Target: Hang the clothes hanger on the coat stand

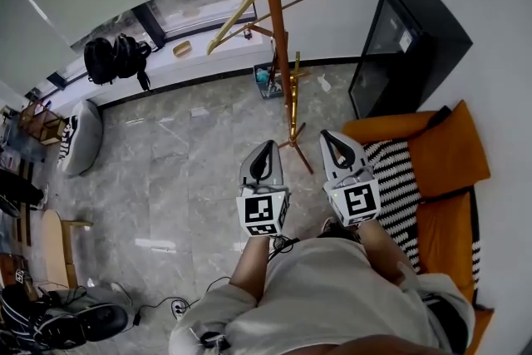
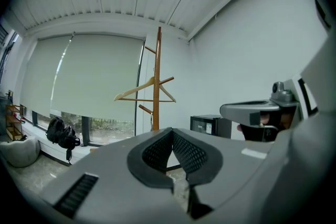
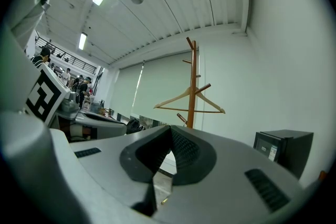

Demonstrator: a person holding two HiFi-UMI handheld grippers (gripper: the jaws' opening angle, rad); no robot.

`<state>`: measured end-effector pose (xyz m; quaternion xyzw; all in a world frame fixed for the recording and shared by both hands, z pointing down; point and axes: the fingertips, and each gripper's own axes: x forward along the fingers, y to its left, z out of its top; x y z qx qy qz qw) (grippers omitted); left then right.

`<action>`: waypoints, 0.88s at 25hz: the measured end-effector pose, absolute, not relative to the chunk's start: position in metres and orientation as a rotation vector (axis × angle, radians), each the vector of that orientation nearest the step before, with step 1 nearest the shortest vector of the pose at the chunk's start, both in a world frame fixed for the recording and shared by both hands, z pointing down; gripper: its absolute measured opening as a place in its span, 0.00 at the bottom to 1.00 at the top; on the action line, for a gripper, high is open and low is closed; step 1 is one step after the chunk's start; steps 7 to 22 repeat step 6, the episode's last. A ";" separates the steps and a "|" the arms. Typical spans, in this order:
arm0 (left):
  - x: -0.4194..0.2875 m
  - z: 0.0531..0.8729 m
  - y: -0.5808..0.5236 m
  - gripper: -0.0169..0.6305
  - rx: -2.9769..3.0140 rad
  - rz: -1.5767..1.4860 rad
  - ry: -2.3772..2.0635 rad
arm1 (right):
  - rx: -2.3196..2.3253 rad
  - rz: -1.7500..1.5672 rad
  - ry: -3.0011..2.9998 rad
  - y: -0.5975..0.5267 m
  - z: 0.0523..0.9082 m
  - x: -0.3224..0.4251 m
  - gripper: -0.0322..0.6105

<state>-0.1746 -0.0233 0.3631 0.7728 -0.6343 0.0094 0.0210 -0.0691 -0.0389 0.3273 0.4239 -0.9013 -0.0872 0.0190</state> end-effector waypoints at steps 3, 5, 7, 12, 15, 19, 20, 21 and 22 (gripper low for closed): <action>-0.172 0.363 -0.022 0.04 2.403 0.035 -1.960 | 1.330 -0.260 -2.794 -0.037 0.327 -0.066 0.06; -0.170 0.363 -0.021 0.04 2.408 0.044 -1.957 | 1.338 -0.251 -2.790 -0.036 0.327 -0.064 0.06; -0.170 0.364 -0.020 0.04 2.409 0.048 -1.956 | 1.342 -0.246 -2.788 -0.035 0.327 -0.063 0.06; -0.170 0.364 -0.020 0.04 2.409 0.048 -1.956 | 1.342 -0.246 -2.788 -0.035 0.327 -0.063 0.06; -0.170 0.364 -0.020 0.04 2.409 0.048 -1.956 | 1.342 -0.246 -2.788 -0.035 0.327 -0.063 0.06; -0.170 0.364 -0.020 0.04 2.409 0.048 -1.956 | 1.342 -0.246 -2.788 -0.035 0.327 -0.063 0.06; -0.170 0.364 -0.020 0.04 2.409 0.048 -1.956 | 1.342 -0.246 -2.788 -0.035 0.327 -0.063 0.06; -0.170 0.364 -0.020 0.04 2.409 0.048 -1.956 | 1.342 -0.246 -2.788 -0.035 0.327 -0.063 0.06; -0.170 0.364 -0.020 0.04 2.409 0.048 -1.956 | 1.342 -0.246 -2.788 -0.035 0.327 -0.063 0.06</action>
